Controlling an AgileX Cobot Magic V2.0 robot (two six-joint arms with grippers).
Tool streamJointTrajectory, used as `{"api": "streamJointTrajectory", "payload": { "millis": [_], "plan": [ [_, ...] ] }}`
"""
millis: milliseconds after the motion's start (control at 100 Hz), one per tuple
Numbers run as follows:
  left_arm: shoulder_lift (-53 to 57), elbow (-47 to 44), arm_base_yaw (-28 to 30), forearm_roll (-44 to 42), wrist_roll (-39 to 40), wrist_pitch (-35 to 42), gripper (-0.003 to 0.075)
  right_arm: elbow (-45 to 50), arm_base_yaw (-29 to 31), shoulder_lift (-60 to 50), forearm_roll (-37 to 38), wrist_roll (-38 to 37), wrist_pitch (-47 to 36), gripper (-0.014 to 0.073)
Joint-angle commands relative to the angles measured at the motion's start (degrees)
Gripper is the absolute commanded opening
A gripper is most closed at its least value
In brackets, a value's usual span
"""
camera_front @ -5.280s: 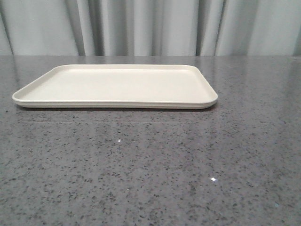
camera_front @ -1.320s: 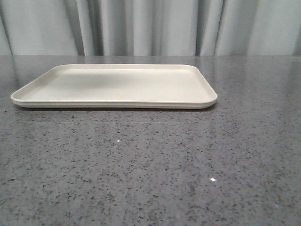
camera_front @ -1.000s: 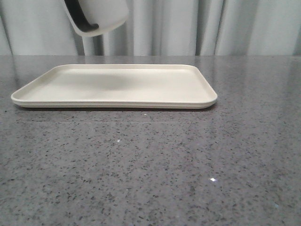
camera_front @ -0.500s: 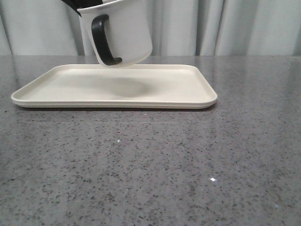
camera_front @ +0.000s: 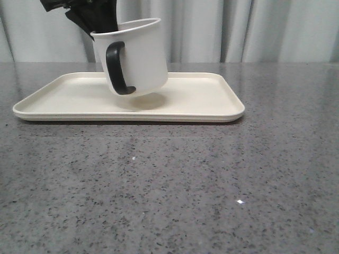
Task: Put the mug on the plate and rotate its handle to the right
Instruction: 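Carry the mug over the tray and lower it onto the tray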
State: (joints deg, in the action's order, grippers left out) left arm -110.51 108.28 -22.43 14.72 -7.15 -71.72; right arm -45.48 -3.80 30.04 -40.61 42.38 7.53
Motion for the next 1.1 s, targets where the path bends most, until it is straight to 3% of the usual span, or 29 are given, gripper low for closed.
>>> {"api": "streamJointTrajectory", "payload": {
  "millis": [0,1090],
  "plan": [
    [2.7,1.9,-0.6,1.3,0.8,-0.7,-0.002,-2.0,0.0,0.5,0.1,0.8,-3.3,0.049],
    [0.7,1.9,-0.7,1.4,1.0,-0.7,-0.002,-2.0,0.0,0.5,0.1,0.8,-3.3,0.049]
  ]
}}
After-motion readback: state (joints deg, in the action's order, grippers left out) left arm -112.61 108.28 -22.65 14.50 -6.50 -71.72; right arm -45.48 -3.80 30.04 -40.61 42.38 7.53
